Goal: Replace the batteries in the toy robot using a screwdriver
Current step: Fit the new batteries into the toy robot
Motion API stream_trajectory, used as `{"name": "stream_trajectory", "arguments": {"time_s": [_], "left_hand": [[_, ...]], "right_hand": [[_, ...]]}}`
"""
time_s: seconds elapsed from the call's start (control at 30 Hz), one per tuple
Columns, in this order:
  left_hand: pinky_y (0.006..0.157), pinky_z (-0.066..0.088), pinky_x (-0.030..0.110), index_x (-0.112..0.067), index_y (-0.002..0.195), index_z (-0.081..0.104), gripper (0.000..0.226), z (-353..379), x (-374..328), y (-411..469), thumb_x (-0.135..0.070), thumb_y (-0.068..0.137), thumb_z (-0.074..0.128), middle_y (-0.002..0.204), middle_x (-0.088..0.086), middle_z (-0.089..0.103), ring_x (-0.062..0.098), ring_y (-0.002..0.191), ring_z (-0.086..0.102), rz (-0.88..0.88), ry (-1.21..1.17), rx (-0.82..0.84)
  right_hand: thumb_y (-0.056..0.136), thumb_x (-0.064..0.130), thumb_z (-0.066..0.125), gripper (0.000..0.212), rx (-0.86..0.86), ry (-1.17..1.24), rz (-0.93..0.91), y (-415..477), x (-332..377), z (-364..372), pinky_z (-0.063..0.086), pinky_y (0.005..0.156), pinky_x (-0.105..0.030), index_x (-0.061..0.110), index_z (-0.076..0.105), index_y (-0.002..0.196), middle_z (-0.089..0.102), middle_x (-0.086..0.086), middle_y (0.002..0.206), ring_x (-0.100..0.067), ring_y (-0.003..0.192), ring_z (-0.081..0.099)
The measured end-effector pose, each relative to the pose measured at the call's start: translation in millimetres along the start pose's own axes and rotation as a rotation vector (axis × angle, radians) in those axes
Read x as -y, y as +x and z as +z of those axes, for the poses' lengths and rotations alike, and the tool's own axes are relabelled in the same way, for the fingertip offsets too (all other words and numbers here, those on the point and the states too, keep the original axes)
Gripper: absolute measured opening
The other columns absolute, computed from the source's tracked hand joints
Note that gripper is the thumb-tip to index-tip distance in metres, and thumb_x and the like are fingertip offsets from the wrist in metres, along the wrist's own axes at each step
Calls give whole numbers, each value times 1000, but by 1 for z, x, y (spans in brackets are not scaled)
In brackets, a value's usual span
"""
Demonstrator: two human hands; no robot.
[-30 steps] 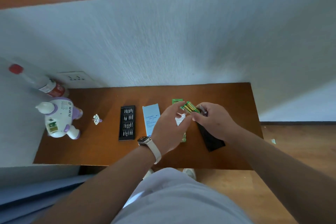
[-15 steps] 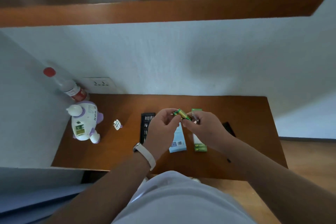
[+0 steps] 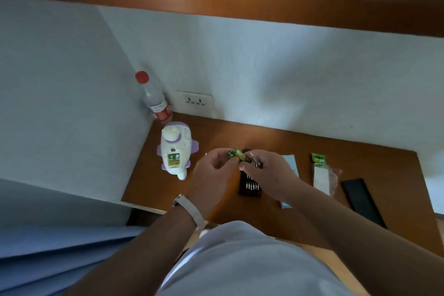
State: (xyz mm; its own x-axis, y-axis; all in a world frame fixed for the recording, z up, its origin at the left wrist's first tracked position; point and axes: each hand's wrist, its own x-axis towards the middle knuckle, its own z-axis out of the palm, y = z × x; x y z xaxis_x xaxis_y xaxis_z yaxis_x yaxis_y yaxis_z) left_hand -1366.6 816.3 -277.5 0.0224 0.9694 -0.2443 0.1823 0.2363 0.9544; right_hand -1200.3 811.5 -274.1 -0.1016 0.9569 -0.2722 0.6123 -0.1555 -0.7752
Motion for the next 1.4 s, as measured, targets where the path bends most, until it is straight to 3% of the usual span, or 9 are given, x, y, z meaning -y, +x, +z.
{"name": "stream_trajectory", "arguments": {"time_s": [0.13,0.3,0.4,0.67,0.8,0.9,1.1,1.27,1.4], "left_hand": [[71,54,12,-28,99,73,13,-45,10,4,-18,90,72,89,-10,75,2,85,69,-1,-62,15],[76,55,16,-30,99,71,13,-92,25,12,-20,90,72,90,-10,74,5,90,68,-1,-46,12],[77,57,23,-34,94,70,13,-114,36,15,-22,90,72,89,-13,73,6,89,68,-11,-24,12],[75,58,27,-34,92,69,14,-147,47,12,-20,90,73,89,-14,74,2,84,68,-30,-35,20],[73,58,27,-28,94,70,8,-153,48,16,-21,90,72,88,-10,74,9,84,68,-25,-28,12],[71,57,19,-25,95,69,8,-155,49,18,-19,90,73,87,-12,72,5,83,67,-7,-32,-6],[70,56,16,-25,97,64,16,-157,56,21,-14,89,72,94,-15,71,4,97,67,-19,-43,-46],[70,55,14,-22,96,62,18,-154,57,26,-12,87,74,97,-12,74,2,101,68,-29,-70,-49],[77,52,7,-30,109,69,23,-153,54,28,-14,93,68,101,-20,74,-6,102,66,-8,-20,34]], "right_hand": [[94,45,57,17,32,-24,10,13,27,33,36,50,-18,40,56,77,59,22,65,3,55,52],[92,46,58,3,35,4,13,25,55,70,40,60,-21,45,59,90,62,26,78,12,73,57],[93,41,61,11,44,58,31,28,70,91,39,62,-18,51,55,90,62,34,84,15,80,56],[94,36,60,17,80,141,95,35,81,119,38,72,-16,38,55,110,68,17,110,1,105,58],[92,39,62,13,67,118,72,41,82,121,39,67,-17,35,57,103,67,17,103,3,95,59],[88,39,67,10,45,99,69,44,80,125,37,60,-9,34,63,97,62,22,88,13,82,57],[90,38,64,14,37,147,61,52,80,126,46,66,-14,33,64,103,66,19,96,2,90,61],[91,28,66,10,28,198,29,54,82,124,39,52,-1,35,59,89,58,38,72,20,70,53],[92,29,66,10,50,192,13,58,82,123,41,55,-5,27,64,102,63,20,80,9,75,58]]}}
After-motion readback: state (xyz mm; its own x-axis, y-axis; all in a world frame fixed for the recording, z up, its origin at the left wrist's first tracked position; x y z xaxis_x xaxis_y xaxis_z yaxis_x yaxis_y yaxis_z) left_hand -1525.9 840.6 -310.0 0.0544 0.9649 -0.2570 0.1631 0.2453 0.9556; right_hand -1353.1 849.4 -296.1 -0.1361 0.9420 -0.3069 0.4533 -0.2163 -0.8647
